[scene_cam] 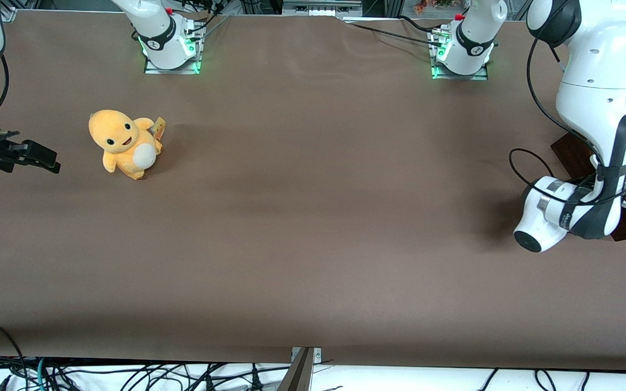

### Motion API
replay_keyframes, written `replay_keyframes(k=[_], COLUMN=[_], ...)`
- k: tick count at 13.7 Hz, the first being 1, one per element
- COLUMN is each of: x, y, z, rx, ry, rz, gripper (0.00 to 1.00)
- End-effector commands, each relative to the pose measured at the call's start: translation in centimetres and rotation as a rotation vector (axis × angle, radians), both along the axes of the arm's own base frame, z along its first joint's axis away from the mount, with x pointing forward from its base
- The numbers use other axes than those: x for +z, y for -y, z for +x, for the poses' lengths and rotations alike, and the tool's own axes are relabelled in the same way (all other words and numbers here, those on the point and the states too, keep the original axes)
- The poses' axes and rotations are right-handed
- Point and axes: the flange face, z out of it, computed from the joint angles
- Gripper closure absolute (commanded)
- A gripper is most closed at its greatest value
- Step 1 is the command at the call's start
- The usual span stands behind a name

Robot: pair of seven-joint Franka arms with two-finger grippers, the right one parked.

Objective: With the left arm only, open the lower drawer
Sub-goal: 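Pull the handle with the left gripper, sliding the drawer out of the cabinet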

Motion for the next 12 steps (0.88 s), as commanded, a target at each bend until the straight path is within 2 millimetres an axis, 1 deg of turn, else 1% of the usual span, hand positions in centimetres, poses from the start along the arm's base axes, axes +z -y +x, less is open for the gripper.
replay_keyframes(k=[1,5,6,8,9,12], x=[-0.3,-0.5,-0.4,-0.2,-0.2,-0.3], y=[2.6,4.0,4.8,5.3,6.0,6.9], z=[2.1,2.4,2.6,2.5,2.6,2.7], rx=[-0.058,-0.054,-0.066,-0.060,-0.069,-0.078], ry=[-0.062,-0.070,-0.071,-0.073,-0.074,-0.074], rz=[-0.064,-0.063,-0.062,-0.064,-0.066,-0.071], gripper=[0.88,0.88,0.87,0.87,0.87,0.86])
